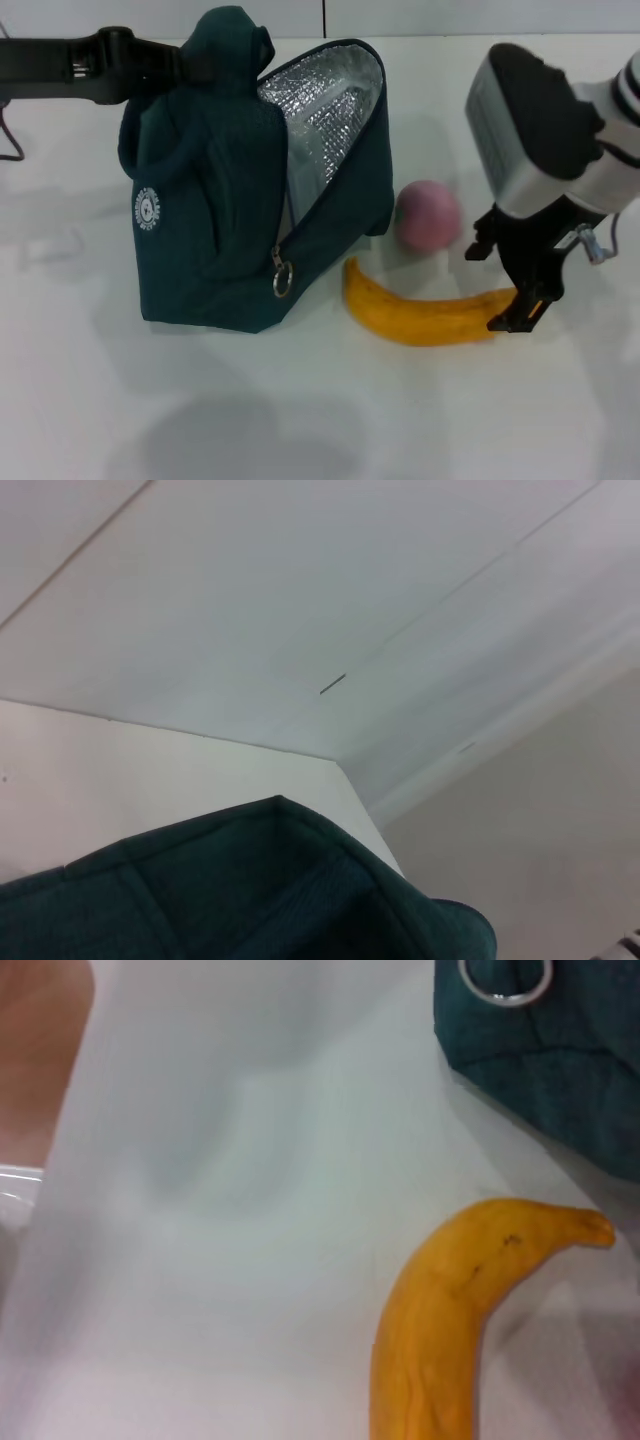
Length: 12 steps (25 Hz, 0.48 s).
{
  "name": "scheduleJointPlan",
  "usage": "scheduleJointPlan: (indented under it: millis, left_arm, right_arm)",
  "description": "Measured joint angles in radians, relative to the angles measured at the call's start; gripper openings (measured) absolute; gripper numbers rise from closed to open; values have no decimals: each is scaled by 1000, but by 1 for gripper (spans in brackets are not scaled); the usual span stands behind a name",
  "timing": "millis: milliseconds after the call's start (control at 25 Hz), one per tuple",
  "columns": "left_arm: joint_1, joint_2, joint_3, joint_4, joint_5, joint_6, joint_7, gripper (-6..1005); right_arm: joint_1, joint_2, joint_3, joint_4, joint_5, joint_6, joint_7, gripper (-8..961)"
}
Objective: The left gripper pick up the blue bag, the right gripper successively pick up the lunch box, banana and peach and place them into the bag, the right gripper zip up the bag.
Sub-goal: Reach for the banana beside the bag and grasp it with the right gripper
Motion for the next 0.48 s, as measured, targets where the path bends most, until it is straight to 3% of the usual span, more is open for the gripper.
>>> scheduleJointPlan:
  millis: [480]
  left_arm:
    - [-22,-2,24,1,-1,1,-1,39]
  right_arm:
    - [9,3,-97,69,51,98,-12,815]
